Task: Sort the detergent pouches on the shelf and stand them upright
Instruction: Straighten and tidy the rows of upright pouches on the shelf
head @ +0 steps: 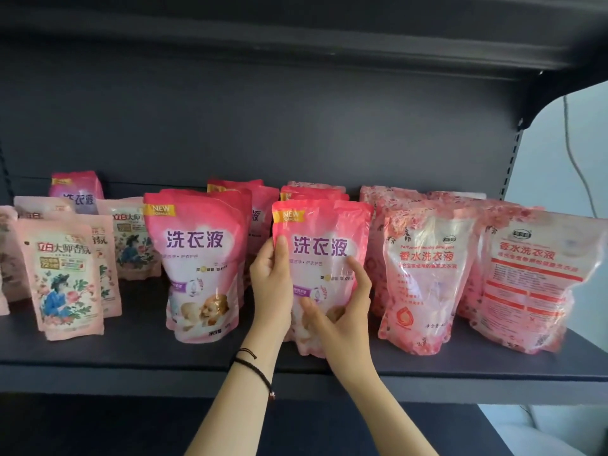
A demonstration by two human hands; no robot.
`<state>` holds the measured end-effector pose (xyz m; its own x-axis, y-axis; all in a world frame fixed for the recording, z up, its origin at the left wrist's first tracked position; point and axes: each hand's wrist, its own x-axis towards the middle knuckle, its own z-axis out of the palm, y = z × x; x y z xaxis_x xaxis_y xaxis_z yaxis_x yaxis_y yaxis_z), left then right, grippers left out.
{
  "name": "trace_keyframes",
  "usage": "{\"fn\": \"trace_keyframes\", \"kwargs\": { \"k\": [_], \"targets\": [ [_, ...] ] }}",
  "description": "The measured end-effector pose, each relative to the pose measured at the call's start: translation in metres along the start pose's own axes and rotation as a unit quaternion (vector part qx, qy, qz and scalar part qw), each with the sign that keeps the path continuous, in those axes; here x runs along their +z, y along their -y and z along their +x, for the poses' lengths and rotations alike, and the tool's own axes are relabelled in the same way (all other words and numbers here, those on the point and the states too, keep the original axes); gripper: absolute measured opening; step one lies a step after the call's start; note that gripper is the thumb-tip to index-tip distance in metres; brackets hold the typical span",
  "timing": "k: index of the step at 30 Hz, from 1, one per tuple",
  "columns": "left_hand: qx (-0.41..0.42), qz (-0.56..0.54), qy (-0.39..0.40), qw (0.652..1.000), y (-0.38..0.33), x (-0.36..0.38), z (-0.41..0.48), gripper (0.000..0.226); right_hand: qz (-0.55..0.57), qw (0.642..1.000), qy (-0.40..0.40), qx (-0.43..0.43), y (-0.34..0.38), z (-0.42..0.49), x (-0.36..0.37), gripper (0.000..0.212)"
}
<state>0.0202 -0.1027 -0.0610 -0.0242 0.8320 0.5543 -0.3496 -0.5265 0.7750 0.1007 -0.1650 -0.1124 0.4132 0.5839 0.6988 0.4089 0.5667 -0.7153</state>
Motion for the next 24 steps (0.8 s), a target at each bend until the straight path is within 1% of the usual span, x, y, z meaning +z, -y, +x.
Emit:
{"fn": "trace_keyframes", "kwargs": {
  "k": [3, 6, 7, 9, 11, 13, 18, 19, 21, 23, 24],
  "targets": [
    [-0.015, 0.001, 0.043, 0.999, 0.000, -0.006, -0.005, 0.020, -0.044, 0.999, -0.006, 0.016, -0.001, 0.001, 0.003, 0.083],
    [-0.055, -0.006, 0.067, 0.996, 0.006, -0.008, -0.012, 0.018, -0.078, 0.996, -0.010, 0.030, -0.003, 0.006, 0.006, 0.081],
    [-0.062, 0.005, 0.069, 0.996, 0.008, -0.007, -0.013, 0.018, -0.085, 0.996, -0.011, 0.024, -0.005, 0.008, 0.007, 0.081],
    [-0.047, 0.058, 0.060, 0.995, 0.009, -0.005, -0.012, 0.017, -0.089, 0.996, -0.006, 0.016, -0.006, 0.013, 0.007, 0.078],
    [-0.026, 0.084, 0.048, 0.995, 0.007, -0.003, -0.010, 0.018, -0.096, 0.995, 0.009, 0.014, -0.007, 0.016, 0.007, 0.077],
    [-0.025, 0.070, 0.051, 0.996, 0.003, -0.002, -0.011, 0.018, -0.106, 0.994, 0.028, 0.013, -0.007, 0.019, 0.007, 0.078],
    [-0.052, 0.052, 0.104, 0.992, 0.000, -0.012, -0.016, 0.018, -0.078, 0.992, 0.095, 0.038, 0.005, 0.020, -0.007, 0.088],
    [-0.046, 0.059, 0.108, 0.991, -0.003, -0.014, -0.013, 0.018, -0.083, 0.991, 0.102, 0.032, 0.012, 0.022, -0.012, 0.090],
    [-0.003, 0.096, 0.096, 0.991, -0.011, -0.019, -0.001, 0.018, -0.125, 0.987, 0.104, -0.013, 0.029, 0.033, -0.021, 0.092],
    [0.063, 0.160, 0.080, 0.982, -0.029, -0.018, 0.019, 0.024, -0.171, 0.978, 0.097, -0.064, 0.050, 0.052, -0.027, 0.086],
    [0.096, 0.206, 0.084, 0.970, -0.039, -0.017, 0.029, 0.026, -0.196, 0.973, 0.096, -0.076, 0.060, 0.064, -0.030, 0.080]
  ]
}}
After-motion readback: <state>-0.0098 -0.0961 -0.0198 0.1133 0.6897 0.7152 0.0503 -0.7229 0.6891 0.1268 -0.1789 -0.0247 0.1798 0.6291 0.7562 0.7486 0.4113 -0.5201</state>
